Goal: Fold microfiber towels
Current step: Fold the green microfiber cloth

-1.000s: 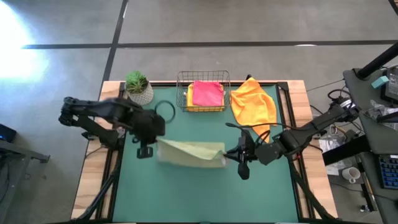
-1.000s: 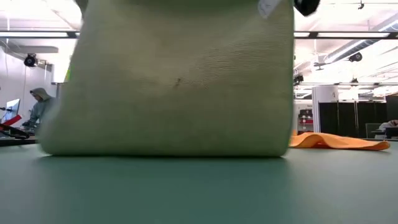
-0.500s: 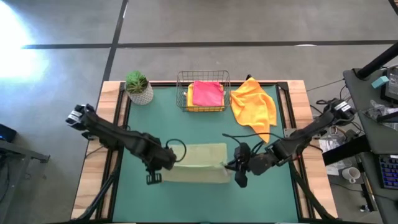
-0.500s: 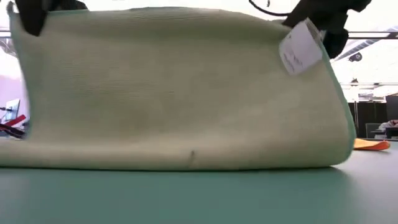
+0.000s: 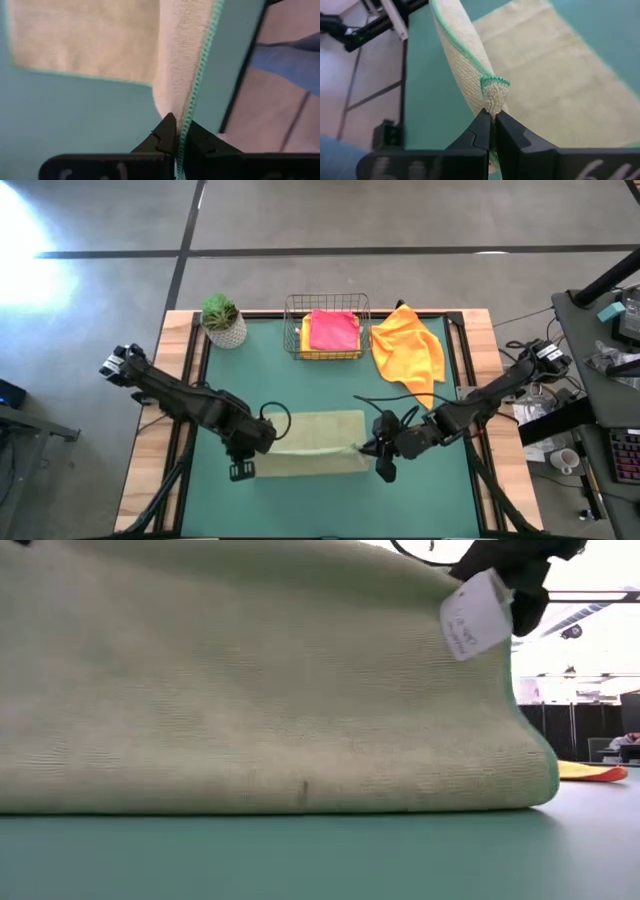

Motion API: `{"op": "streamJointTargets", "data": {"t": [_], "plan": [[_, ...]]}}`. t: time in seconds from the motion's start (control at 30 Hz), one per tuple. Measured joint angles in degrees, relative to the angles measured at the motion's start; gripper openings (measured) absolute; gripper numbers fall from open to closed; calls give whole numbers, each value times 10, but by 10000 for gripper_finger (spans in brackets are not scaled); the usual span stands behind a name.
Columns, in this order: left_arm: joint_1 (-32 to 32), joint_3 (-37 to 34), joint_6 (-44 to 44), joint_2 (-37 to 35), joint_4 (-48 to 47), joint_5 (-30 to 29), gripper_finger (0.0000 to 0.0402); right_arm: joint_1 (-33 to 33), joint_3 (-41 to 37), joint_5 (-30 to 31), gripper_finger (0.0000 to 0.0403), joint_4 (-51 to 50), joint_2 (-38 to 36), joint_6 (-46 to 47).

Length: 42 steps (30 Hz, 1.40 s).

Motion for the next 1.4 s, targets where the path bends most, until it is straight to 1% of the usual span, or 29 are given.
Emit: {"op": "streamJointTargets", "data": {"t": [0.13, 0.33, 0.53, 0.67, 0.83, 0.93, 1.03, 1.2, 1.3, 1.4], "plan": [[-11, -1, -16, 10, 37, 19, 0, 15, 0, -11, 9, 0, 19, 28], [-27, -5, -17, 54, 44, 14, 0, 36, 0, -13, 9, 9, 63, 67], [-37, -15, -18, 107, 38, -33, 0, 35, 0, 3, 9, 26, 94, 73], [-35, -31, -16, 126, 36, -96, 0, 21, 0, 9, 9, 23, 102, 71], [-12, -52, -16, 126, 23, -129, 0, -4, 0, 15, 9, 1, 104, 70], [2, -68, -12, 123, 7, -143, 0, -20, 0, 33, 9, -19, 104, 78], [19, -93, -11, 122, 11, -157, 0, -37, 0, 49, 9, -37, 104, 101], [43, -122, 27, 122, 44, -157, 0, -57, 0, 54, 9, -41, 114, 131], [56, -125, 45, 123, 58, -157, 0, -64, -1, 57, 9, -54, 118, 162], [68, -125, 48, 125, 58, -178, 0, -65, -1, 105, 9, -53, 118, 177]]}}
